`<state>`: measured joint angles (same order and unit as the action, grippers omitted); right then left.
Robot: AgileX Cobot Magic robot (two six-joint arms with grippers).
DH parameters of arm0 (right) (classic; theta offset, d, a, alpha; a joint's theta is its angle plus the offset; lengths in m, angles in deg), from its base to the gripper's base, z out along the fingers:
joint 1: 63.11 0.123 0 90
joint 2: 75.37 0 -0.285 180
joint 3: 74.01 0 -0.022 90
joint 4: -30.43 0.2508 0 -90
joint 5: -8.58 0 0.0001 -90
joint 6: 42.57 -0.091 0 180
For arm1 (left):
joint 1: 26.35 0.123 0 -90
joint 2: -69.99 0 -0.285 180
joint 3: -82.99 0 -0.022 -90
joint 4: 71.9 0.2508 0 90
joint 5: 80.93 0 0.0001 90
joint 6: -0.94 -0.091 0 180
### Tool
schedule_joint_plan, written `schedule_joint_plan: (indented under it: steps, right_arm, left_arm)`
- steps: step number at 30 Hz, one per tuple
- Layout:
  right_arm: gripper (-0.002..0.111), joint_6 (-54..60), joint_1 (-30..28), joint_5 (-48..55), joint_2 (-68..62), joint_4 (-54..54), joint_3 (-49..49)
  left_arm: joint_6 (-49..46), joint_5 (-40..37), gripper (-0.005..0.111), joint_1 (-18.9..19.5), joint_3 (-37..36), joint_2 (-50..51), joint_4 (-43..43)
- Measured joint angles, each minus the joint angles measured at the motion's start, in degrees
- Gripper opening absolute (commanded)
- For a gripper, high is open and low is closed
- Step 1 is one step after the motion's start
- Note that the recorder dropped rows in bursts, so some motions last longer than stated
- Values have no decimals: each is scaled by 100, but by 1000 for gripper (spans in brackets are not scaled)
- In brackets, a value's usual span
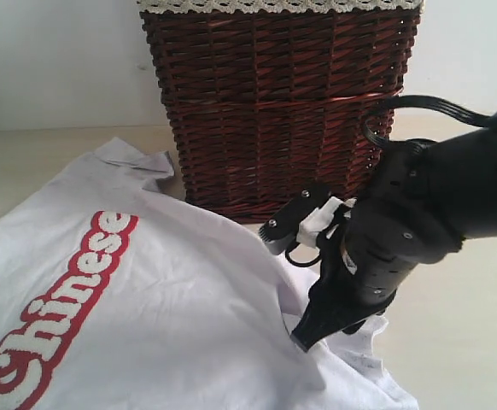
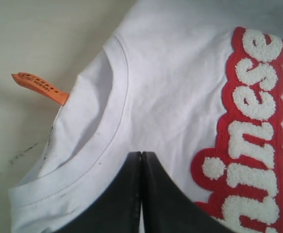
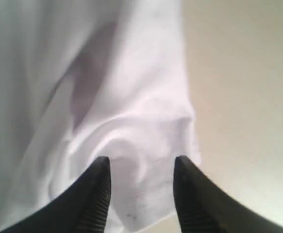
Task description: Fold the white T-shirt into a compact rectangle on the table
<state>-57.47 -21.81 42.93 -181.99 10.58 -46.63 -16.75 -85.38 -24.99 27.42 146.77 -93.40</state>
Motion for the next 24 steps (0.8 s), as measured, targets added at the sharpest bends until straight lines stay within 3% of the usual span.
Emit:
schedule_joint_plan:
  steps: [4, 7, 14, 16, 21, 24]
  right_arm:
    - [42, -2336, -31, -181, -12, -1852, 343]
    - [42, -3316, -76, -329, -203, -2648, 536]
    - [40, -3536, -84, -1071, -575, -2861, 575]
    - [34, -3536, -84, -1049, -578, -2895, 575]
    - [0, -3546, -84, -869, -610, -3025, 575]
    - [0, -3537, -84, -699, -610, -3169, 563]
  left_arm:
    - [0, -13, 0, 0, 0, 0, -50]
    - [0, -13, 0, 0, 0, 0, -76]
    - [0, -46, 0, 0, 0, 0, -99]
    - [0, -60, 0, 0, 0, 0, -99]
    - [0, -96, 0, 0, 0, 0, -99]
    - [0, -96, 0, 0, 0, 0, -99]
